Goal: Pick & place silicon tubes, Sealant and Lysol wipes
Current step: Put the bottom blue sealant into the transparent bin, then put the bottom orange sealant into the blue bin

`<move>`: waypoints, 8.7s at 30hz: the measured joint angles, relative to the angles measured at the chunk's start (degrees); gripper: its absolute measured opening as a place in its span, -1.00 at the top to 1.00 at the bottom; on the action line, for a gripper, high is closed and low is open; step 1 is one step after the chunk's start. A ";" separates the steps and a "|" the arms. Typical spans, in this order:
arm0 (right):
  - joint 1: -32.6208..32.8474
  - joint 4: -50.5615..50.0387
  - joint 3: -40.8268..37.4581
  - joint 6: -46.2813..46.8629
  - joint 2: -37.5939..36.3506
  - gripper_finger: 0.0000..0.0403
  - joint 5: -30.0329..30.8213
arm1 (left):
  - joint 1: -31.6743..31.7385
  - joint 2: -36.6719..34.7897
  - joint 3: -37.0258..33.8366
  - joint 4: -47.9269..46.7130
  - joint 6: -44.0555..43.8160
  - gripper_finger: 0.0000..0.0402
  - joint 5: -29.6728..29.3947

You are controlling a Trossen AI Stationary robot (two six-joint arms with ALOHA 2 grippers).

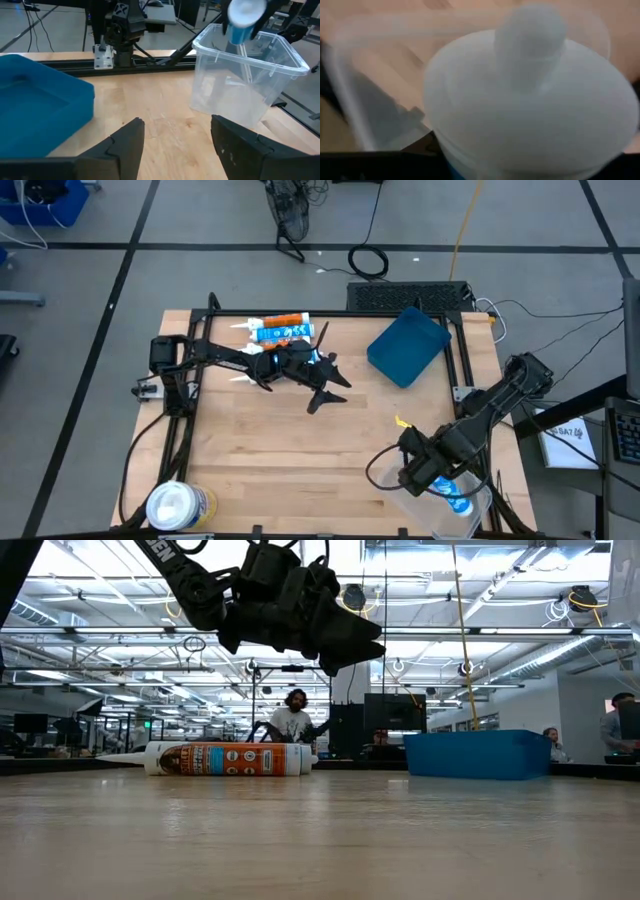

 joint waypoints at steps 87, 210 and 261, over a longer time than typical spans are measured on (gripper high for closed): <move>-18.34 95.23 -42.87 -93.35 -16.57 -0.94 40.73 | 7.48 -13.90 -0.04 -76.63 -6.38 -0.28 -35.69; -20.40 95.21 -42.87 -91.14 -16.55 -0.94 38.16 | -3.21 -0.83 -0.02 -70.75 0.09 -0.30 -27.06; -34.40 132.13 -45.43 -92.71 -10.40 -0.94 10.98 | -9.88 -25.18 -0.11 -41.24 19.37 -0.04 -31.43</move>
